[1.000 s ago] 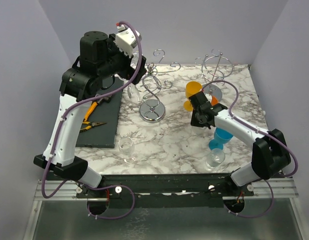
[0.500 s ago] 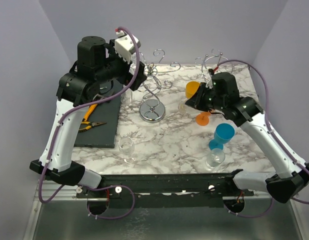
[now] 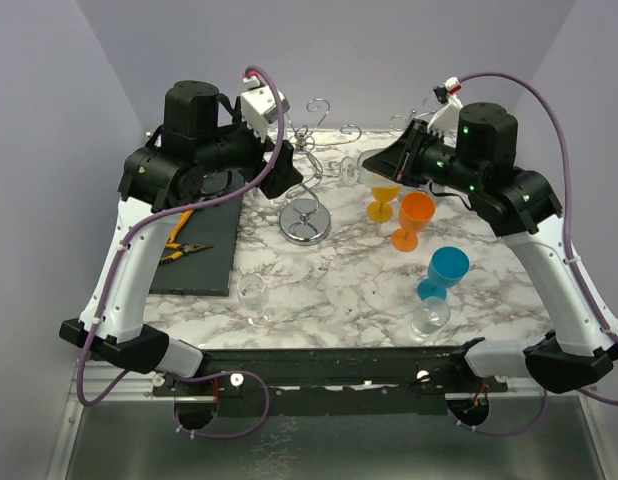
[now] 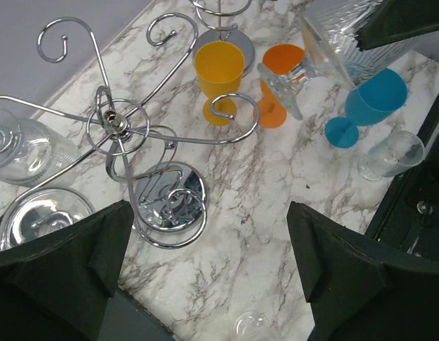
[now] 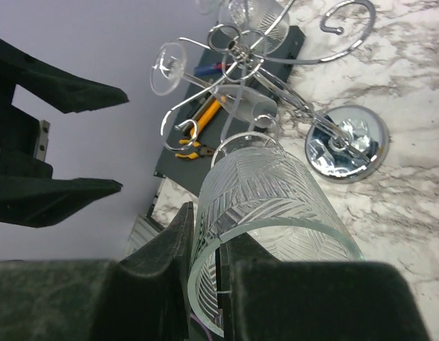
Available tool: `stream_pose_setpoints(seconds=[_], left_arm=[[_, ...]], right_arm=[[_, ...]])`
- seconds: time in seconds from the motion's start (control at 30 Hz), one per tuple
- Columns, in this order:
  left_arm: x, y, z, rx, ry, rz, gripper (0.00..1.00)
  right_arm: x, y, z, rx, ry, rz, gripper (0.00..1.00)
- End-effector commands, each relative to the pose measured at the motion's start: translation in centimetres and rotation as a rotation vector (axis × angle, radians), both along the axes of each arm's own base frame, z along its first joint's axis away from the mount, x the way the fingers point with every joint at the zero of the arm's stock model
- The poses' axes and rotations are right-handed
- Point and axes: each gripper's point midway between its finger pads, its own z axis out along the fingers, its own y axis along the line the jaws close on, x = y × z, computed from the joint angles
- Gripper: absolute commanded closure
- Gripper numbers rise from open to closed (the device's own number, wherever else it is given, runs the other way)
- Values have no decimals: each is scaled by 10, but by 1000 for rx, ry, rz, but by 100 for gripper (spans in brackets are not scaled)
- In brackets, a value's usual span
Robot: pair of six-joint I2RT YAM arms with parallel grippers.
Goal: Place the wine glass upside down on the wine glass rack
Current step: Turn the wine glass upside down at the wine rack.
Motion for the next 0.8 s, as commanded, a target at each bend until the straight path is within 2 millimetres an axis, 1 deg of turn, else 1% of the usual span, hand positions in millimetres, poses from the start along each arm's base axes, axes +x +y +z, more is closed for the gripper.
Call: stream_pose_setpoints(seconds=[0.0, 0.1, 0.17, 0.27, 0.33, 0.4, 0.5, 0.67, 0.77], left_arm=[[-20, -18, 2, -51, 55, -116, 1], [-21, -28, 0, -52, 72, -141, 1], [-17, -33, -4, -44, 79, -142, 1], [-9, -37, -8, -32, 89, -129, 1], [0, -38, -10, -27, 92, -102, 1], [11, -38, -11, -24, 89, -65, 1], [23, -40, -10, -28, 78, -34, 1], [29, -47, -19, -31, 100, -46, 3], [31, -53, -18, -53, 108, -63, 5]], right_arm=[[1, 25, 38, 115, -79, 107, 100], [8, 38, 45, 167, -91, 142, 100], [13, 43, 50, 192, -101, 153, 100], [16, 50, 57, 224, -121, 171, 100], [17, 52, 61, 240, -131, 178, 100], [16, 52, 66, 251, -143, 178, 100], [16, 50, 66, 246, -146, 170, 100], [16, 40, 59, 208, -144, 125, 100], [12, 37, 57, 203, -146, 121, 100]])
